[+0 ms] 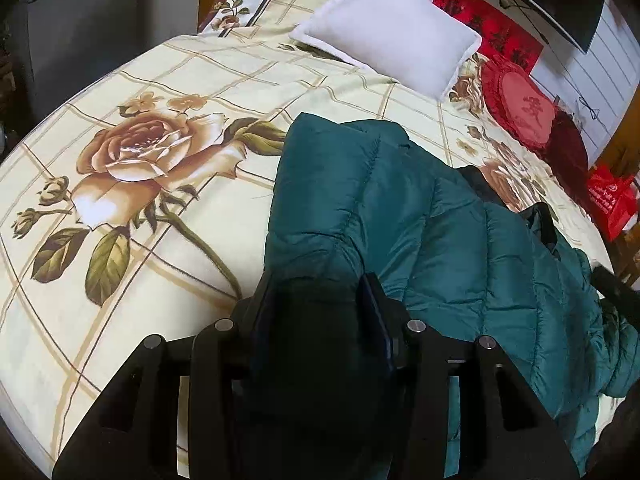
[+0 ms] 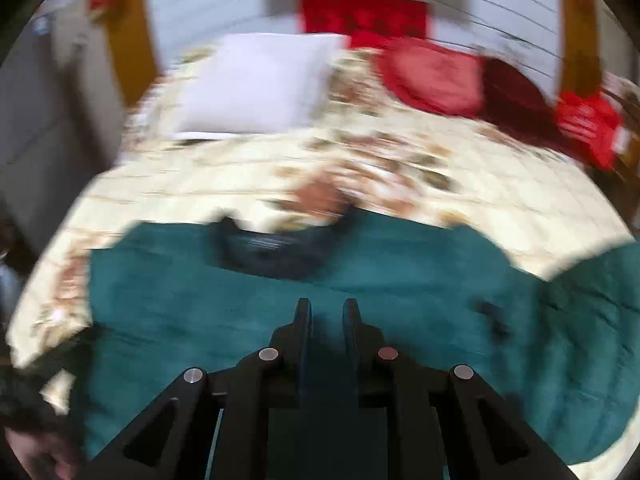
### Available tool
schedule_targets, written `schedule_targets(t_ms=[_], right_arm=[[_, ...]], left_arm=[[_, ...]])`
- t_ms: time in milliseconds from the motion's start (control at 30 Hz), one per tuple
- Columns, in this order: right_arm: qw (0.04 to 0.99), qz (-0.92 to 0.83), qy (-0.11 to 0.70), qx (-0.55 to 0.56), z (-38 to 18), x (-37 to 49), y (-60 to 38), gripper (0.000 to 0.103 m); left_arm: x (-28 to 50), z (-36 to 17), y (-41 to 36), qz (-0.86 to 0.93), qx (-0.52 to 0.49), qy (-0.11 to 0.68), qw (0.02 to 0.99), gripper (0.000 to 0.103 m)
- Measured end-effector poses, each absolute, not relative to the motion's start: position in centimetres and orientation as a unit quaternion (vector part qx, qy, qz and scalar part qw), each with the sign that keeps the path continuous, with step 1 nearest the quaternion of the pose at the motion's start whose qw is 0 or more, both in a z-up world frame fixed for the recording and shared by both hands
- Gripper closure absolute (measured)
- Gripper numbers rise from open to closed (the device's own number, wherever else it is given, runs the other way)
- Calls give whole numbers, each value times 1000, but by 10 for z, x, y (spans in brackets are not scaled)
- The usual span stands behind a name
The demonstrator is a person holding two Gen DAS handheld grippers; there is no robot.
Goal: Fold large clothes
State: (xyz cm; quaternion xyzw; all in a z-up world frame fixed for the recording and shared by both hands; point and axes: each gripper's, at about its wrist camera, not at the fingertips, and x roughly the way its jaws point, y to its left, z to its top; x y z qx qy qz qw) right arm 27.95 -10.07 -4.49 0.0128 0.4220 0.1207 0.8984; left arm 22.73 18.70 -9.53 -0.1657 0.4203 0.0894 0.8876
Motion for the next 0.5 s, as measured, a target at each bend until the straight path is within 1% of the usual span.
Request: schedule_targets(t_ms=[67,133,167,200,267,333,400,500], right_arm=[[886,165,432,13,-48,287,-61,88],[871,163,463,-14,-70,298,-33,88],[861,155,483,-26,-85,303,-25,88],[856,151,493,-31,-96,305,-22,88],[868,154,472,-20,-106,305,-25,88],[866,156,475,-5,-103,304,-29,88],[866,161,474,1,-92,298,-36,88],[887,162,434,-5,-60,269,-51,88]], left_arm=[[227,-96,188,90,-169,421,887,58],[227,-96,189,88,-176,421,885,56],[228,-97,190,88,-179,424,883,53],[228,-97,191,88,-181,427,882,52],[228,-98,192,87,-187,427,881,52],[224,-93,192,91,-191,422,881,52],[216,-78,188,98,-182,400,893,52],[199,-51,174,96,-152,347,920,52]])
